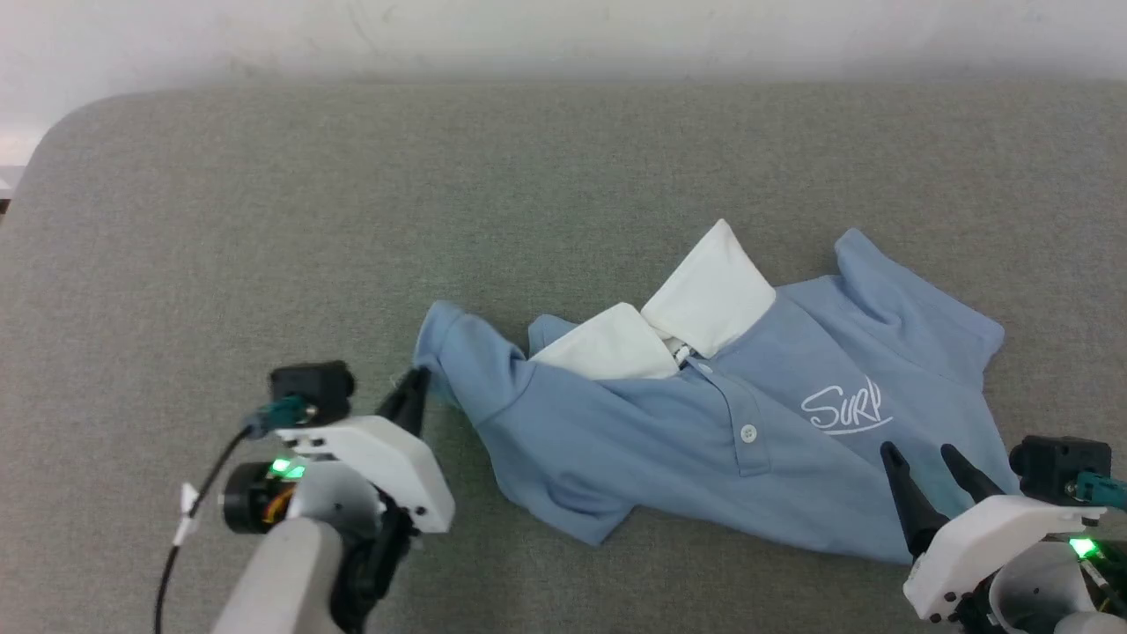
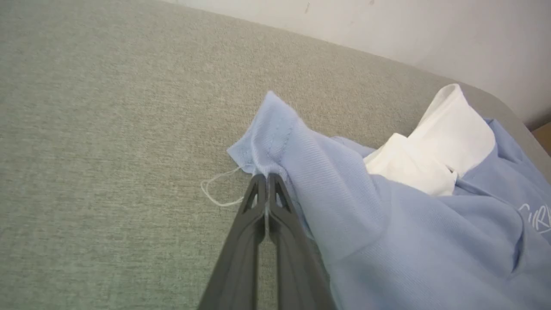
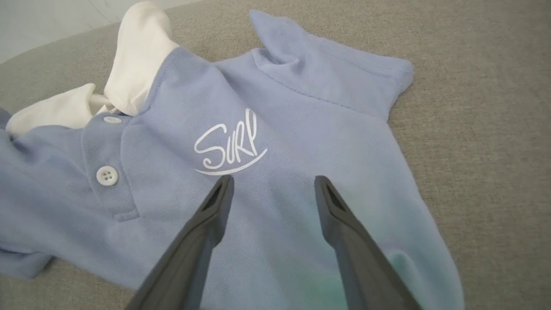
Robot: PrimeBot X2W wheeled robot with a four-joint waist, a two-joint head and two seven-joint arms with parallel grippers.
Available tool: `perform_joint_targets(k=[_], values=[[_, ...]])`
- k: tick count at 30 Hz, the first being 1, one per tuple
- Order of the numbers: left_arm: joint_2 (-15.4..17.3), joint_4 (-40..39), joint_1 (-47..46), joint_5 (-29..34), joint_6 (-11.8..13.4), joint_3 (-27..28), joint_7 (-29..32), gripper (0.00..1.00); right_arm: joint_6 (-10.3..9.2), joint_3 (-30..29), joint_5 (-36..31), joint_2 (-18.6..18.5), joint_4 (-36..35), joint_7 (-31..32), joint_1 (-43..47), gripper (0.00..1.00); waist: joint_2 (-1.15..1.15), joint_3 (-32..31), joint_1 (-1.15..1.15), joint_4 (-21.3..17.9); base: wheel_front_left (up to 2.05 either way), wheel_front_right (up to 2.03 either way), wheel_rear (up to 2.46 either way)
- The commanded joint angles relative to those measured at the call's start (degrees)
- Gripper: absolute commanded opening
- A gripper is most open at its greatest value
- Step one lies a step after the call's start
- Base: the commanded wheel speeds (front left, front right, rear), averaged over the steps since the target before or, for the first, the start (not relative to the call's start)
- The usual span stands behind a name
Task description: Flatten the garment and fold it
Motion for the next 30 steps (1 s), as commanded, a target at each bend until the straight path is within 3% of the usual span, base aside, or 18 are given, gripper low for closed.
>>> perform_joint_targets(k=[1, 4, 7, 13, 16, 17, 18, 22, 27, 30], values=[[0.8, -0.73, -0.26, 0.11, 0.71, 1.32, -1.76, 0.0, -0.05, -0.14, 0.45, -0.04, -0.07, -0.32, -0.67, 1.0, 0.0, -0.33, -0.01, 0.41, 0.0, 0.0, 0.0], [1.84, -2.67, 2.52, -1.03, 1.8, 3.76, -2.92, 0.0, -0.05, -0.43, 0.39, -0.04, -0.01, -0.25, -0.47, 1.0, 0.0, -0.97, -0.01, 0.83, 0.0, 0.0, 0.0], [3.65, -6.37, 8.28, -2.37, 2.64, 5.0, -0.35, 0.0, -0.05, -0.82, 0.49, -0.04, 0.0, -0.03, -0.15, 1.0, 0.0, -1.53, -0.01, 1.06, 0.0, 0.0, 0.0], [7.82, -16.44, 23.21, -5.0, 3.76, 2.84, 12.45, 0.0, -0.05, -2.71, 0.17, -0.04, -0.4, 1.1, 0.67, 1.0, 0.0, -1.57, -0.01, 2.49, 0.0, 0.0, 0.0], [8.0, -20.34, 27.06, -7.94, 3.67, 1.52, 17.85, 0.0, -0.05, -3.09, -0.06, -0.04, -0.89, 1.68, 0.63, 1.0, 0.0, -1.42, -0.01, 3.51, 0.0, 0.0, 0.0], [7.99, -20.89, 27.73, -8.59, 3.74, 0.93, 19.48, 0.27, -0.05, -3.0, -0.11, -0.04, -1.03, 1.83, 0.54, 1.0, 0.0, -1.37, -0.01, 3.77, 0.0, 0.0, 0.0], [8.17, -21.29, 28.06, -8.86, 3.8, 0.37, 20.87, 0.99, -0.05, -2.88, -0.08, -0.04, -1.12, 1.95, 0.41, 1.0, 0.0, -1.36, -0.01, 3.99, 0.0, 0.0, 0.0], [8.23, -23.25, 26.32, -8.14, 3.89, 0.63, 20.01, 1.0, -0.05, -2.12, 0.33, -0.04, -1.46, 1.97, 0.03, 1.0, 0.0, -1.42, -0.01, 4.58, 0.0, 0.0, 0.0], [12.05, -24.27, 21.23, -2.2, 3.35, 2.18, 15.56, 1.0, -0.05, -1.27, 0.4, -0.04, -1.87, 1.37, -0.27, 1.0, 0.0, -0.87, -0.01, 4.39, 0.0, 0.0, 0.0], [12.5, -23.32, 17.01, -0.33, 2.63, 3.28, 11.22, 1.0, -0.05, -0.58, 0.61, -0.04, -2.0, 0.68, -0.52, 1.0, 0.0, -0.06, -0.01, 3.6, 0.0, 0.0, 0.0]])
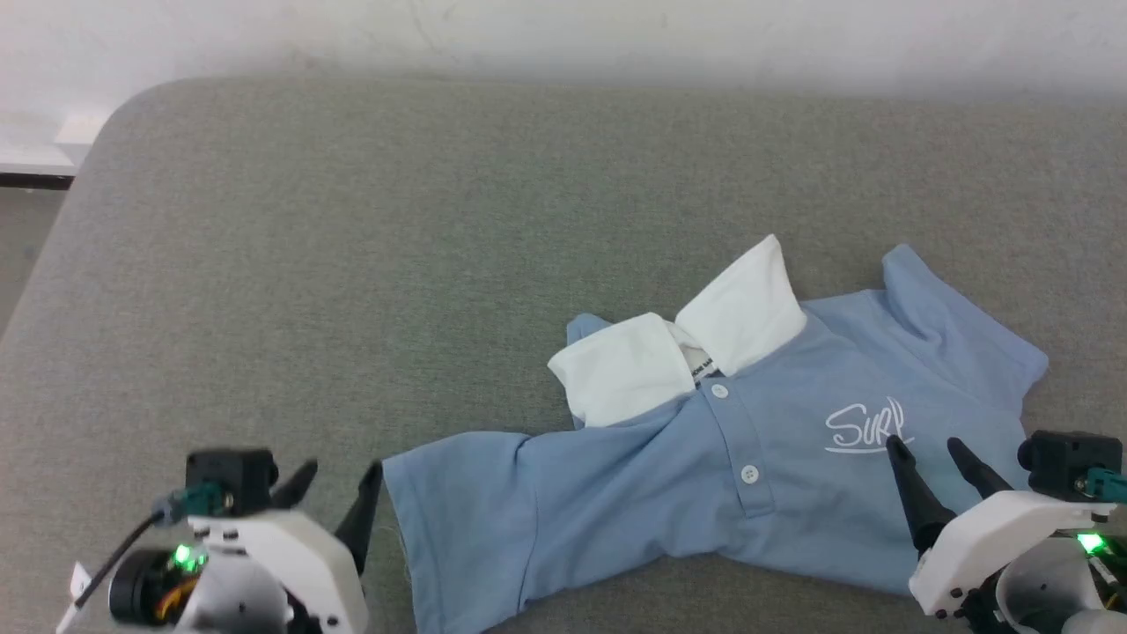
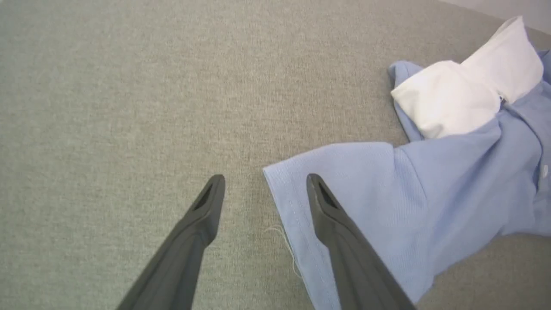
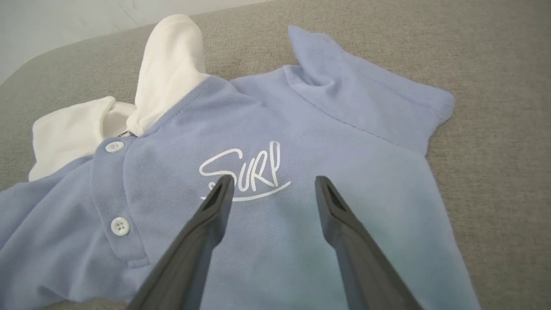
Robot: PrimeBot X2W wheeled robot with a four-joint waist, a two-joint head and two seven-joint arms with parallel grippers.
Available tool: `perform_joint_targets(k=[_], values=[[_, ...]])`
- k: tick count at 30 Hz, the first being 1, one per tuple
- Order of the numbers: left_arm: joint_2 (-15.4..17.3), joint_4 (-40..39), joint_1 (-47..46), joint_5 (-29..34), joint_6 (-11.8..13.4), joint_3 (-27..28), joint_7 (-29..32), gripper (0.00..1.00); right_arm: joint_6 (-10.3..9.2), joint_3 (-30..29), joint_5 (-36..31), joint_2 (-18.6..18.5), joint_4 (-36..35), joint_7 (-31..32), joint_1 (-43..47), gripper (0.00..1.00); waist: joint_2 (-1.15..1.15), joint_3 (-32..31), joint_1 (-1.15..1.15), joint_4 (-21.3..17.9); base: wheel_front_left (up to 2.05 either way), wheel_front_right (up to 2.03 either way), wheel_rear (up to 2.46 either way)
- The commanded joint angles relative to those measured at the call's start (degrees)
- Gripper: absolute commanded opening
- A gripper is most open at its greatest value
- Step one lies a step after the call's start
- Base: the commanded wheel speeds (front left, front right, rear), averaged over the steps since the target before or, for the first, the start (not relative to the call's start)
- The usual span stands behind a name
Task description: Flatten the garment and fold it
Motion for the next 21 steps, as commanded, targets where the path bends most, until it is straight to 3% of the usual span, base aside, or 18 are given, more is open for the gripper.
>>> perform_joint_targets(k=[1, 6, 13, 21], values=[[0.03, 1.41, -2.94, 0.71, -1.13, 0.18, -2.13, 1.0, -0.05, 0.51, 0.58, -0.03, -0.31, -0.64, -0.76, 1.0, 0.0, 0.97, 0.0, -0.99, 0.0, 0.0, 0.0], [0.01, 8.33, -7.02, 0.7, -3.07, -0.99, -2.52, 1.0, -0.05, 0.57, 0.6, -0.03, -0.47, -1.18, -1.43, 1.0, 0.0, 2.72, 0.0, -3.1, 0.0, 0.0, 0.0], [-0.55, 13.53, -9.2, -0.32, -3.81, -1.66, -1.55, 1.0, -0.05, 0.31, 0.69, -0.03, -0.68, -1.78, -1.98, 1.0, 0.0, 4.28, 0.0, -5.31, 0.0, 0.0, 0.0], [-1.25, 16.89, -10.08, -2.02, -4.97, -4.22, 3.57, 1.0, -0.05, 0.08, 0.81, -0.03, -0.71, -2.22, -2.32, 1.0, 0.0, 5.04, 0.0, -6.34, 0.0, 0.0, 0.0]])
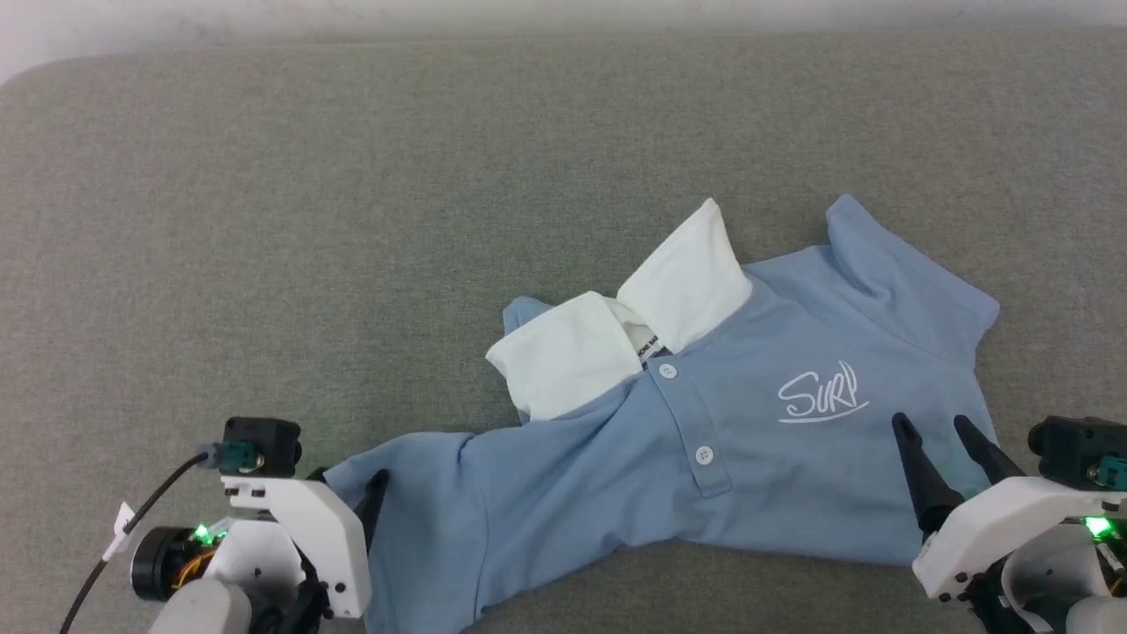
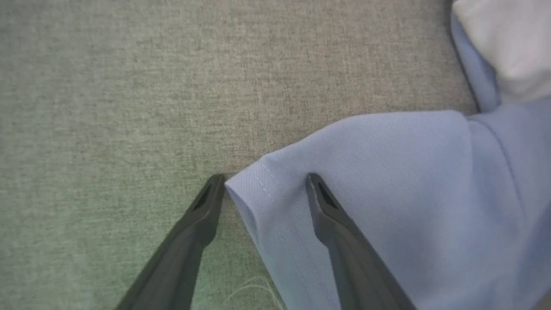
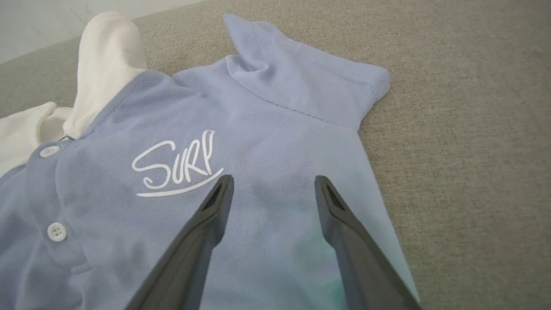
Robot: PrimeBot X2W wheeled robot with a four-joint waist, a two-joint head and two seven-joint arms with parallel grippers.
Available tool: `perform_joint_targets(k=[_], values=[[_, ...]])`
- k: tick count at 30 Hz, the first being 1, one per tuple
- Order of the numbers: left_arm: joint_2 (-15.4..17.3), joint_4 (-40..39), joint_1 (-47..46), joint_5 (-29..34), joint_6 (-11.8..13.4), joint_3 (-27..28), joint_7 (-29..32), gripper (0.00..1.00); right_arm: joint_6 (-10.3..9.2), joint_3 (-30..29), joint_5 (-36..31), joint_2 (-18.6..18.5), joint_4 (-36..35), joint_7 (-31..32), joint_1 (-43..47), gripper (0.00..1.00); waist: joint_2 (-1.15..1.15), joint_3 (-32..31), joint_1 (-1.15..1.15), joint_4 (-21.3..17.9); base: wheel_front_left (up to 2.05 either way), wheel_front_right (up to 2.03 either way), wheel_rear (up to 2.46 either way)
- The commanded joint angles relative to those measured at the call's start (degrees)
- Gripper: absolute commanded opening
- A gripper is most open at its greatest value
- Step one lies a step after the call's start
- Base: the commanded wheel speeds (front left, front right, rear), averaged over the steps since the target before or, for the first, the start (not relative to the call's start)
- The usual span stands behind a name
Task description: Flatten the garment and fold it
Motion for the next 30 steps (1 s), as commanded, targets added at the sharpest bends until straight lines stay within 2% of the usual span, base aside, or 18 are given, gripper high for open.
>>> perform_joint_targets(k=[1, 2, 3, 7, 11, 16, 23, 30], values=[[-1.01, 1.38, -0.29, -0.47, -1.1, -1.52, 0.83, 1.0, -0.05, -0.26, 0.23, -0.04, -0.37, -0.28, -1.03, 1.0, 0.0, 0.1, 0.0, 0.02, 0.0, 0.0, 0.0], [-1.05, 1.62, -0.78, -0.56, -1.75, -2.09, 1.02, 0.39, -0.05, -0.12, -0.24, -0.04, -0.63, -0.31, -1.34, 1.0, 0.0, 0.11, 0.0, 0.21, 0.0, 0.0, 0.0], [-1.13, 1.8, -1.04, -0.56, -2.02, -2.35, 0.95, 0.0, -0.05, 0.09, -0.61, -0.04, -0.82, -0.36, -1.62, 1.0, 0.0, 0.13, 0.0, 0.31, 0.0, 0.0, 0.0], [-1.53, 2.35, -1.7, -0.77, -2.71, -2.87, 0.48, 0.0, -0.05, 0.19, -2.36, -0.04, -1.5, -1.61, -3.78, 1.0, 0.0, 0.24, 0.0, 0.7, 0.0, 0.0, 0.0], [-1.93, 2.61, -2.35, -0.73, -2.94, -3.13, -0.51, 0.0, -0.05, -0.92, -7.1, -0.14, -1.31, -4.73, -9.66, 1.0, 0.0, 0.61, 0.0, 1.98, 0.0, 0.0, 0.0], [-2.03, 1.51, -1.99, -0.85, -2.02, -2.4, -1.75, 0.0, -0.05, -2.33, -8.53, -3.06, 6.28, -6.43, -19.86, 1.0, 0.0, 1.6, 0.0, 3.86, 0.0, 0.0, 0.0], [-2.01, -0.28, -1.01, -1.4, -0.12, -0.71, -2.92, 0.0, -0.05, -1.72, -8.01, -7.54, 23.19, -0.89, -33.09, 1.0, 0.0, 3.37, 0.0, 7.31, 0.0, 0.0, 0.0], [-2.48, -1.42, -0.55, -1.75, 0.66, -0.35, -3.96, 0.0, -0.05, -2.06, -9.76, -9.7, 36.02, 10.26, -40.53, 1.0, 0.0, 4.94, 0.0, 10.64, 0.0, 0.0, 0.0]])
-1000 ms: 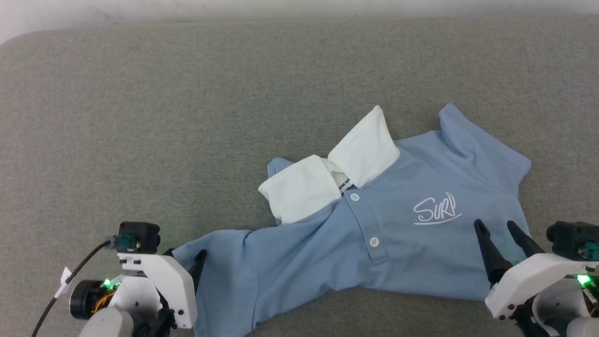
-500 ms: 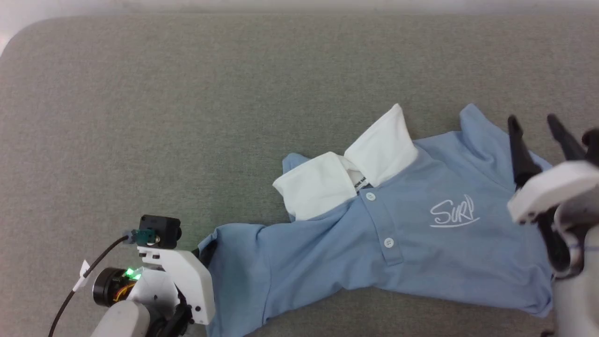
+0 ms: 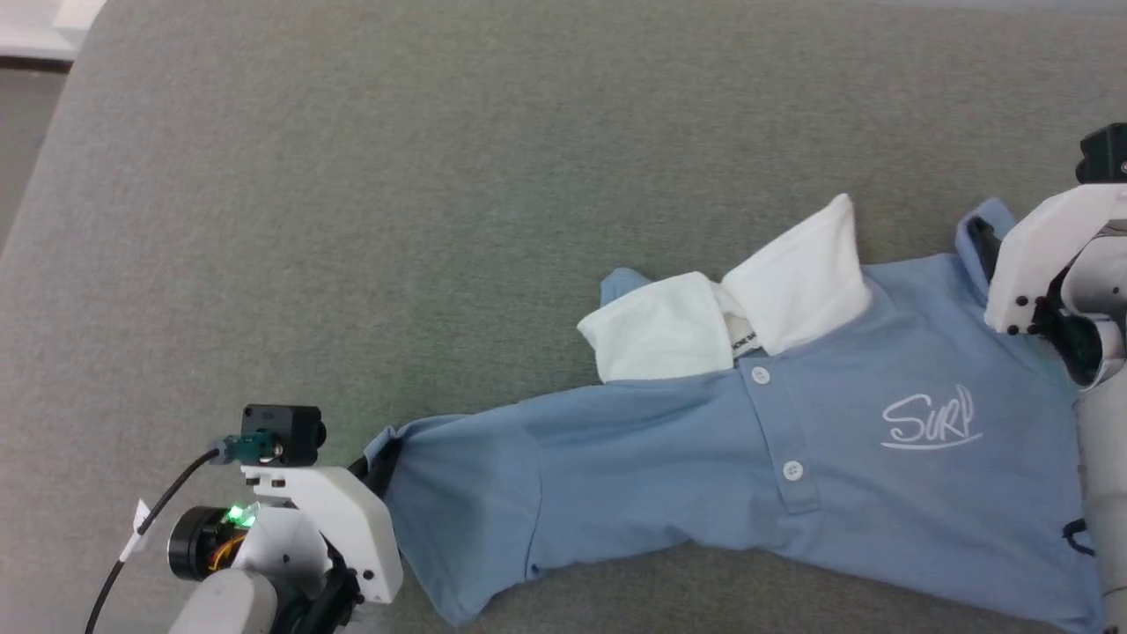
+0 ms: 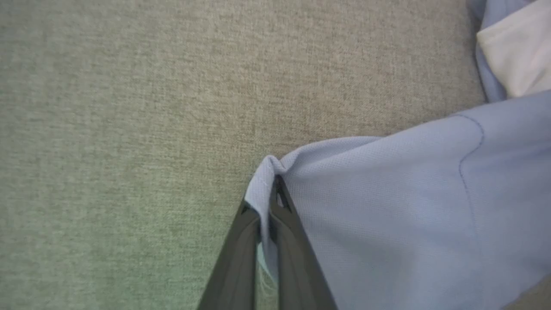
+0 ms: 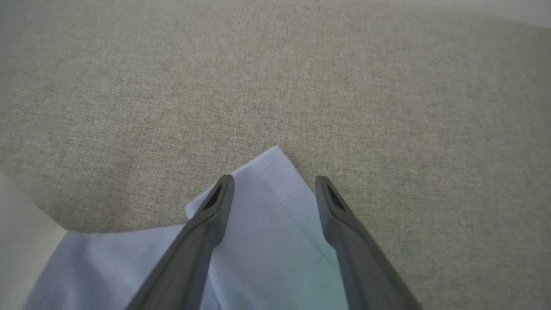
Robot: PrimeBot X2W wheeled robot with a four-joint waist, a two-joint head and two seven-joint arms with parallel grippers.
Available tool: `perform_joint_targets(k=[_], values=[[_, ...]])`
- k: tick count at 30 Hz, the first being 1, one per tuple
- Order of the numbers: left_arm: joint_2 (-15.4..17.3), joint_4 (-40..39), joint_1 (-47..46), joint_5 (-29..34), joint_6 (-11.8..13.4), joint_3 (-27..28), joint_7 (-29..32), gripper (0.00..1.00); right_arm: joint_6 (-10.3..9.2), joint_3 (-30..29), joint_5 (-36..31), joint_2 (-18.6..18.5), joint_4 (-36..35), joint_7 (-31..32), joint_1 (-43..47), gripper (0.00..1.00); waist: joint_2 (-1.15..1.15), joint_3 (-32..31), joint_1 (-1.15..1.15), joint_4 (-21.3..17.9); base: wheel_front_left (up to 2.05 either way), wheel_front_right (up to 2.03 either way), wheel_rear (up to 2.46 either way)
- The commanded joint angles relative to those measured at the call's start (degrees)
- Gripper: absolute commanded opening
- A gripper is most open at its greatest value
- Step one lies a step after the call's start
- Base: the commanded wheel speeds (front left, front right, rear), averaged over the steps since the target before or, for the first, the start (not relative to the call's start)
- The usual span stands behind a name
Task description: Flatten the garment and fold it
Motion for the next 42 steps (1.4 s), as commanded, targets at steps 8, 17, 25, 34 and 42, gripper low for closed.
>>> perform_joint_targets(k=[8, 17, 25, 34, 42], values=[[-0.66, -0.07, 0.79, -0.48, 0.37, -0.57, -0.44, 0.0, -0.05, -2.25, -8.03, -1.13, 6.58, 16.51, -4.15, 0.41, 0.0, 1.57, -0.01, 2.8, 0.0, 0.0, 0.0], [-0.17, -0.41, 0.33, 0.37, 0.61, 0.02, -3.32, 0.0, -0.05, -3.38, -7.13, 0.74, -1.34, 13.75, -1.5, 0.0, 0.0, 0.08, -0.01, 0.83, 0.0, 0.0, 0.0], [1.17, -2.36, 0.38, 3.22, 2.78, 3.35, -11.54, 0.0, -0.05, -6.29, -2.13, 5.13, -13.46, -5.32, 8.93, 0.0, 0.0, -5.24, -0.01, -3.17, 0.0, 0.0, 0.0], [3.13, -7.15, 0.03, 2.89, 4.35, 8.84, -17.09, 0.0, -0.05, -9.02, 1.15, 7.37, -28.14, -9.89, 19.38, 0.0, 0.0, -9.27, -0.01, -7.88, 0.0, 0.0, 0.0], [7.24, -11.35, -10.73, -0.28, 2.05, 11.93, -13.01, 0.0, -0.05, -4.31, 2.77, 1.79, -34.47, -2.62, 11.85, 0.0, 0.0, -6.02, -0.01, -10.95, 0.0, 0.0, 0.0]])
